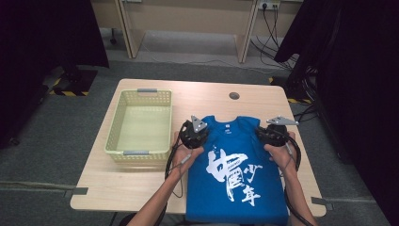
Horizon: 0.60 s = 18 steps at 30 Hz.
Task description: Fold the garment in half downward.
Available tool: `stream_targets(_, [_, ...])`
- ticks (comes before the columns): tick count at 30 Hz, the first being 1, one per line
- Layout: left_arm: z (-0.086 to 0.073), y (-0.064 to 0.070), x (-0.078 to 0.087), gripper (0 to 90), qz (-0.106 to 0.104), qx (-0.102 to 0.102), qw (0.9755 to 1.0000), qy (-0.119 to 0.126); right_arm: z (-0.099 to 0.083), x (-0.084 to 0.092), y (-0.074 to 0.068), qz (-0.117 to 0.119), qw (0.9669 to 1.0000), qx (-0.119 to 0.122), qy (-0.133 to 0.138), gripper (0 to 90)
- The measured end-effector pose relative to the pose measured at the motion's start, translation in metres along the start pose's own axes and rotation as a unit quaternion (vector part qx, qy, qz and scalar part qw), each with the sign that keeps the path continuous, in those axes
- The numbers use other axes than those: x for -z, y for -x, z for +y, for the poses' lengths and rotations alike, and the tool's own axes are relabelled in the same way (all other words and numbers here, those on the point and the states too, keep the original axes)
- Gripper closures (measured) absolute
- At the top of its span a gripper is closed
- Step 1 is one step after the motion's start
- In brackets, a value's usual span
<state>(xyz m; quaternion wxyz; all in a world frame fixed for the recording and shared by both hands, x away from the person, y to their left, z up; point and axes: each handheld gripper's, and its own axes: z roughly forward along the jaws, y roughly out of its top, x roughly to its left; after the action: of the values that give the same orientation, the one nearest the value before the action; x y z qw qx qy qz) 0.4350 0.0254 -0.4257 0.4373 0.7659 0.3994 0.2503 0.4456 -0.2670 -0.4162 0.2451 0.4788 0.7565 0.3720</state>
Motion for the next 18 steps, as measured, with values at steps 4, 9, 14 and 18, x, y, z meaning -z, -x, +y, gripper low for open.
stream_targets(4, [0.003,0.000,0.000,81.8,0.004,-0.007,1.0000,-0.001,0.004,-0.003,0.001,0.001,1.0000,0.001,-0.007,81.3])
stream_targets(9, [0.003,0.000,-0.003,81.8,0.003,-0.003,1.0000,-0.002,-0.003,-0.003,0.002,0.001,1.0000,-0.003,0.000,82.5])
stream_targets(14, [0.019,-0.003,-0.001,81.8,0.006,0.000,0.9998,0.019,0.009,0.006,0.006,-0.006,0.9999,-0.002,0.014,82.2])
stream_targets(18, [0.035,-0.006,0.006,81.7,0.010,-0.006,0.9992,0.039,0.024,0.016,0.009,-0.011,0.9994,-0.004,0.033,82.1])
